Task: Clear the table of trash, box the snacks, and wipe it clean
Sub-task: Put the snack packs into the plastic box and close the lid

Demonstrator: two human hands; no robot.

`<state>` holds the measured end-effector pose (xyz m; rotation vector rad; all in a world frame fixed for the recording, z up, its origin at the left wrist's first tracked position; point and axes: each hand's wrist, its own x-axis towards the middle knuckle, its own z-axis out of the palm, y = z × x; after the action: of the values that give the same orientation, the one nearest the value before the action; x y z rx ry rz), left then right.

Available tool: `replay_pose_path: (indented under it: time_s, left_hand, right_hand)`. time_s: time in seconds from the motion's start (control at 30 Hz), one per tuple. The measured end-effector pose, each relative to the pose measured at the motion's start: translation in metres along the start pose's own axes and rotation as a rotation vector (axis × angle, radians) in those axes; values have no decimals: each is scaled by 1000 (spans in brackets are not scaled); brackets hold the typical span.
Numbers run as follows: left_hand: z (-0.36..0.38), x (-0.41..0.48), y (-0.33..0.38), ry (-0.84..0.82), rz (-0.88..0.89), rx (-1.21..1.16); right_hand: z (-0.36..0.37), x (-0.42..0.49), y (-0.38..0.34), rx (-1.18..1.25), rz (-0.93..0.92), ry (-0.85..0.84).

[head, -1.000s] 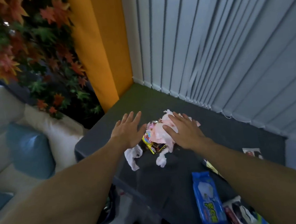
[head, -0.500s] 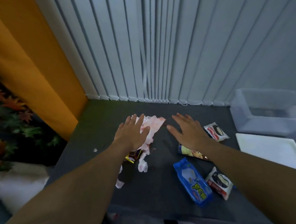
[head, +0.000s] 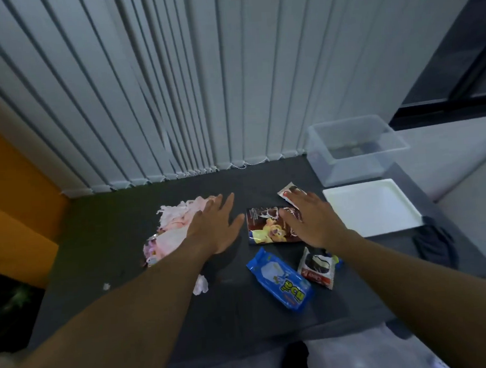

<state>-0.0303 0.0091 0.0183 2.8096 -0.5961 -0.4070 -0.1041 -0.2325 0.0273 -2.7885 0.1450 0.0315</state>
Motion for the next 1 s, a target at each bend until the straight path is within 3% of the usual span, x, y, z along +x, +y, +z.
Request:
replay_pose_path:
  time_s: [0.4,0.57,0.83,1.0]
  left_hand:
    - [55,18,49,-200,89,-10]
    - [85,21,56,-390,124,-9]
    - [123,28,63,-634,353,188]
    - [135,38,68,-569,458,348]
  right_hand:
    - [21,-6,80,39,87,-40]
    - [43,-5,107,33,175,-123]
    - [73,-6,138,-35,235,-253]
    - [85,-3,148,36,266,-330]
